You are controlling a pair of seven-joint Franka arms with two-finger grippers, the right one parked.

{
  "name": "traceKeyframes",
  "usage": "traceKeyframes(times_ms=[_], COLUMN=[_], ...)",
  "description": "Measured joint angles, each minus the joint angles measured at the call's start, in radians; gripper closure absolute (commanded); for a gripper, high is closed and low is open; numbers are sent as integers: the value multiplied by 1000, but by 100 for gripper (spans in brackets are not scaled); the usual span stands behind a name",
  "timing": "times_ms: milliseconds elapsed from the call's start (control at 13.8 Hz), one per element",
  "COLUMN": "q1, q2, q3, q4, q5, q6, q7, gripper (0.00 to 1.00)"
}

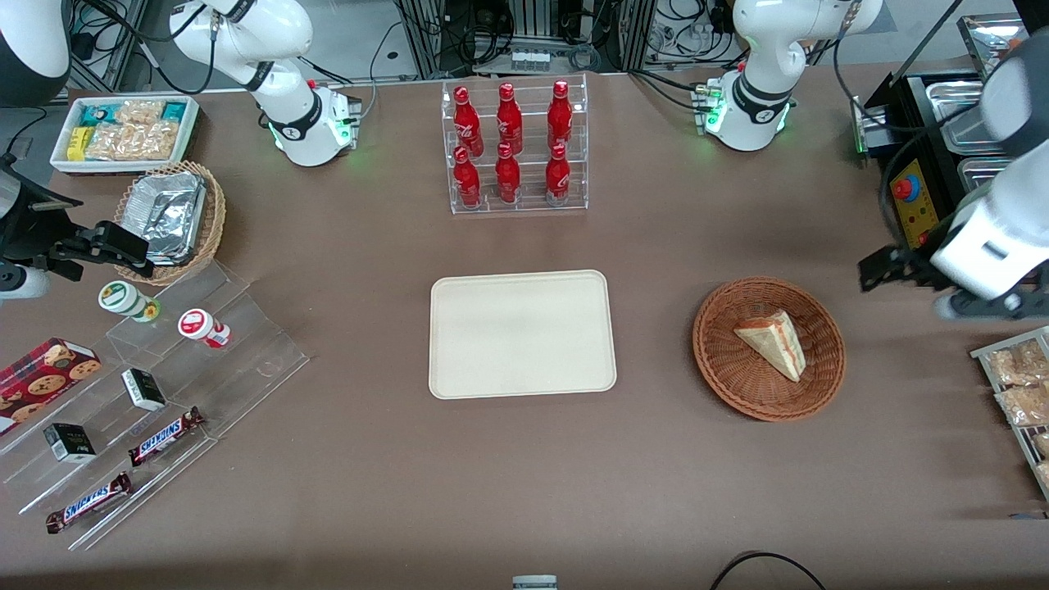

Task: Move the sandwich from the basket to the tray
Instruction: 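Move the left gripper over the wicker basket toward the sandwich, then lower the left gripper and close it on the wrapped sandwich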

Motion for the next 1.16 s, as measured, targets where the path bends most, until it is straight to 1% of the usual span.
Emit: traceKeyframes(times_ms=[145, 436, 582, 873, 1164], q1=[0, -4, -6, 0, 3], q2=[5, 3, 1, -14, -3], q3=[-11, -55, -71, -69, -66], q4=[-100, -255, -324, -486, -569], q5=[0, 2, 7, 7, 7], q6=[112, 291, 370, 562, 690], q7=[-101, -463, -576, -641, -696], gripper=[0, 0, 0, 0, 0])
